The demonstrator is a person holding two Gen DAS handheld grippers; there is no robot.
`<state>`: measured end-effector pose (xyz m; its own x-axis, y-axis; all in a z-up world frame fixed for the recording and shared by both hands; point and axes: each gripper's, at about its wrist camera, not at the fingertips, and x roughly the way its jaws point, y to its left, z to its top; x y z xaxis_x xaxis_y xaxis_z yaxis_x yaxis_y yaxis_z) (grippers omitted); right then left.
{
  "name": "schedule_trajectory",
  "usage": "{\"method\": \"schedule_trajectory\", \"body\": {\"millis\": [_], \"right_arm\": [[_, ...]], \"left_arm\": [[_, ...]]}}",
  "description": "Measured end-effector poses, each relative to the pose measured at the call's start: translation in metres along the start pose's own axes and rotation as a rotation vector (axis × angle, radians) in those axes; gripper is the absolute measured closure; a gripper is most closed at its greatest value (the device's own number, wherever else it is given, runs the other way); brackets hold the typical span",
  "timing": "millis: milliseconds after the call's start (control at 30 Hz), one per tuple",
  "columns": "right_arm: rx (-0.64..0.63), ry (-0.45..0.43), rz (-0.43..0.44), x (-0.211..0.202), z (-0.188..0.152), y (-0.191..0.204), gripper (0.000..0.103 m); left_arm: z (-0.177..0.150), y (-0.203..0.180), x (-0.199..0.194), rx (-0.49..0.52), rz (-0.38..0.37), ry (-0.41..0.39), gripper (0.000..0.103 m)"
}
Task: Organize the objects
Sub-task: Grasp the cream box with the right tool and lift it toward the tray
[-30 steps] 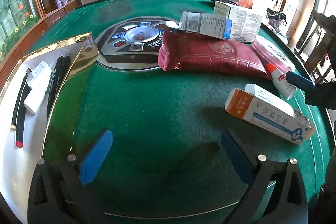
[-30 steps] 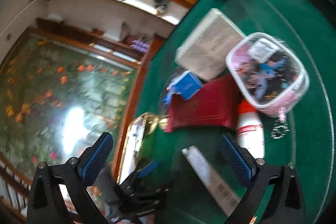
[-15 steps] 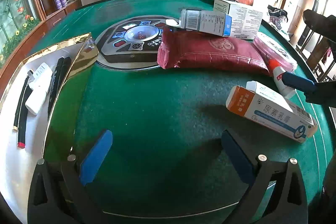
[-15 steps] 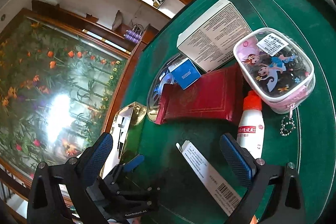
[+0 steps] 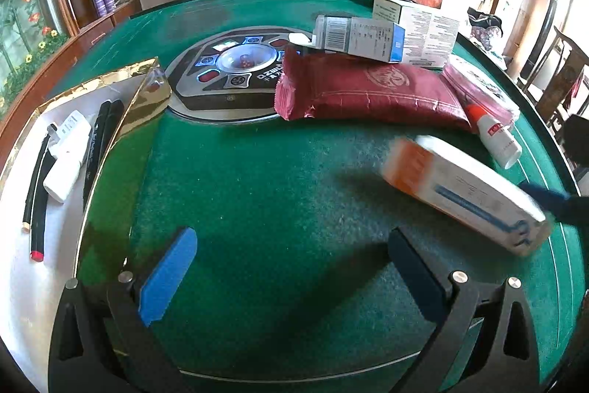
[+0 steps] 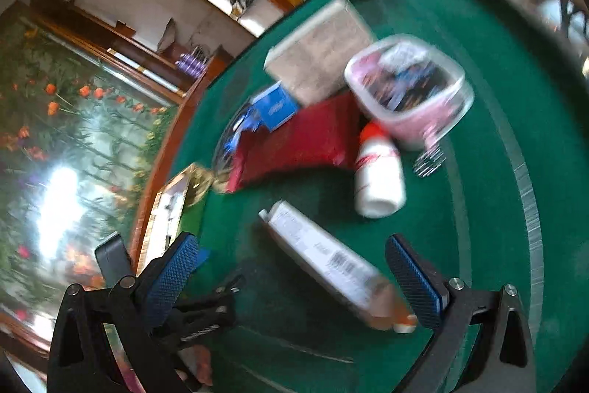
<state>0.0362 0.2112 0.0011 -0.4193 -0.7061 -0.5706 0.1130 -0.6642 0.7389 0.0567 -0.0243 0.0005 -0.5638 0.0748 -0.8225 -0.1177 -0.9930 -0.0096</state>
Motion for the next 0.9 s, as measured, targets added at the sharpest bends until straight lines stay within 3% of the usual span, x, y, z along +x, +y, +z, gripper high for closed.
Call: {"method": "schedule_trajectory", "body": {"millis": [133,167,233,367,533,667,833,900], "right_arm": [[0.042,0.151,0.250,0.030,-0.010,0.011,0.000],[0.034,0.143,0.261,0.030,-0.011,0.013,0.000],[0.002,0.085,0.215,0.020,-0.010,0.016,0.000],[-0.004,-0.027,0.125,-0.003,-0.005,0.005,0.000],[-0.018,-0.182,-0.006,-0.032,-0.003,-0.004,0.000],[-0.014,-0.218,-0.052,-0.043,0.002,-0.010,0.000],[-0.023,-0.199,-0.098,-0.046,0.007,-0.012,0.000],[-0.030,-0.188,-0.132,-0.043,0.008,-0.007,0.000]], "left_arm": [[-0.006,0.015,-0.012,-0.059,-0.143,-0.016,0.000],[-0.009,0.019,-0.016,-0.079,-0.181,-0.014,0.000],[-0.012,0.021,-0.024,-0.100,-0.208,-0.019,0.000],[-0.009,0.012,-0.038,-0.084,-0.182,-0.065,0.000],[0.004,-0.010,-0.024,-0.056,-0.165,-0.007,0.000],[0.011,-0.027,-0.004,-0.038,-0.149,0.035,0.000],[0.015,-0.049,0.009,0.042,-0.090,0.013,0.001],[0.013,-0.055,0.010,0.092,-0.056,-0.002,0.011]]}}
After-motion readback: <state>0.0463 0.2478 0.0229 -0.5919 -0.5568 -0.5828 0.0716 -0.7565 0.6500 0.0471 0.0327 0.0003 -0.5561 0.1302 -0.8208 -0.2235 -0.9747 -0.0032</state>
